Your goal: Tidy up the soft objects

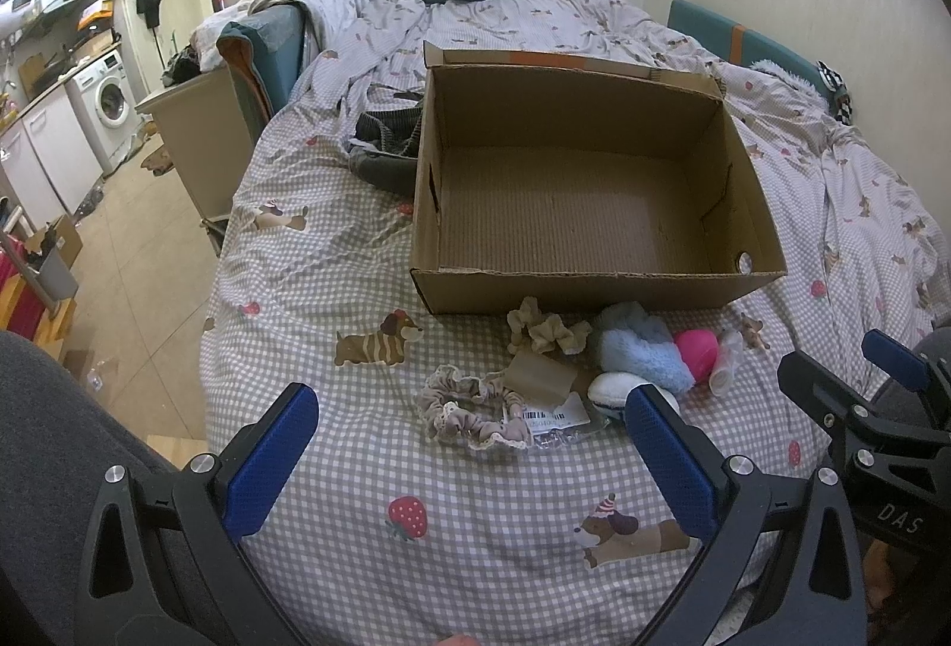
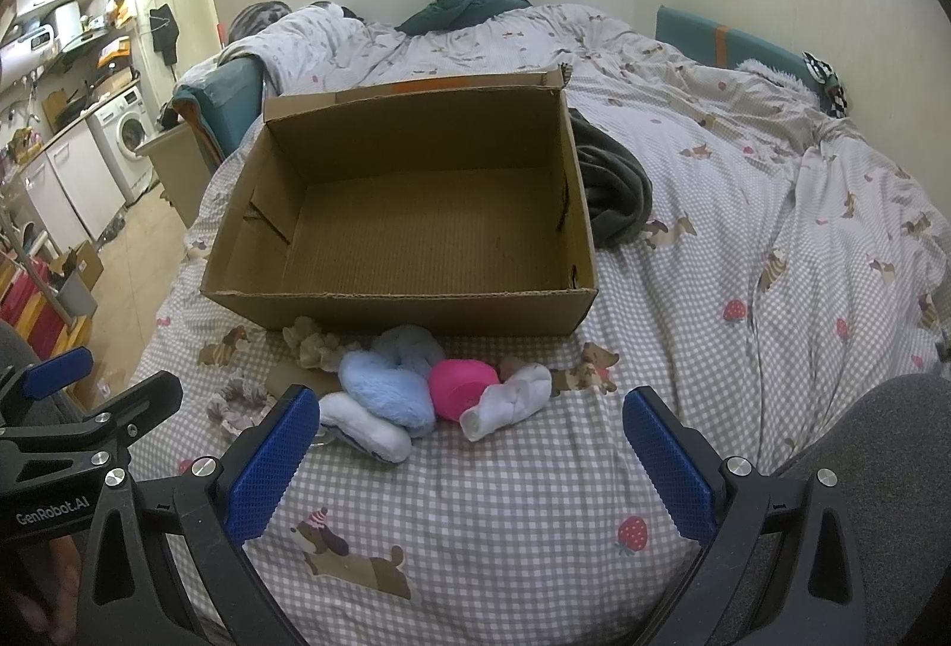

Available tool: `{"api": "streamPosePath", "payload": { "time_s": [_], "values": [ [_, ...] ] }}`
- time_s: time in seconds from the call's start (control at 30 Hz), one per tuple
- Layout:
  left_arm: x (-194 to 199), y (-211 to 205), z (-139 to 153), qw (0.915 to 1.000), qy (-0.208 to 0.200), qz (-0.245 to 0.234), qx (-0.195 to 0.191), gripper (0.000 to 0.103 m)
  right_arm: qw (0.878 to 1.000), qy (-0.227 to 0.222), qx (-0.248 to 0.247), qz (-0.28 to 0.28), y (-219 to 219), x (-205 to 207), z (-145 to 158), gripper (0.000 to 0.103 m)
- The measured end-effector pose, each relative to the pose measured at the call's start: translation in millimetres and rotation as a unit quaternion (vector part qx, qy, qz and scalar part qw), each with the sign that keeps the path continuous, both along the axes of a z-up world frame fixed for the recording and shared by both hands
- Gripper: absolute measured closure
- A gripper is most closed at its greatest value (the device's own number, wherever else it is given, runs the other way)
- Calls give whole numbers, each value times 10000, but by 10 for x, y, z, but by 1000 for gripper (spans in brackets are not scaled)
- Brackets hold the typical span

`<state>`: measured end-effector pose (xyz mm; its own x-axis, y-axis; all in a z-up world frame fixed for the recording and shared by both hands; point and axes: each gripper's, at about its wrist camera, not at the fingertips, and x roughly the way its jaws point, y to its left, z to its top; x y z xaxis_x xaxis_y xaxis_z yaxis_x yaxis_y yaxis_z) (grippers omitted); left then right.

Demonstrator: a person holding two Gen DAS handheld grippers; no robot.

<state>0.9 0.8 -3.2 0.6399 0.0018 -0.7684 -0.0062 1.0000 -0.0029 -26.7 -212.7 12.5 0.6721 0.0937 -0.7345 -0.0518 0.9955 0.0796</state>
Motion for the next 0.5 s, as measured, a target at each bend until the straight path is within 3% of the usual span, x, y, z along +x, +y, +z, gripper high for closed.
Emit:
{"api": "streamPosePath", "payload": {
  "time_s": [0.5],
  "values": [
    [-14, 0, -23, 10000, 9, 3, 5, 0, 10000, -2, -7, 3, -2, 3, -1, 0]
  ]
}}
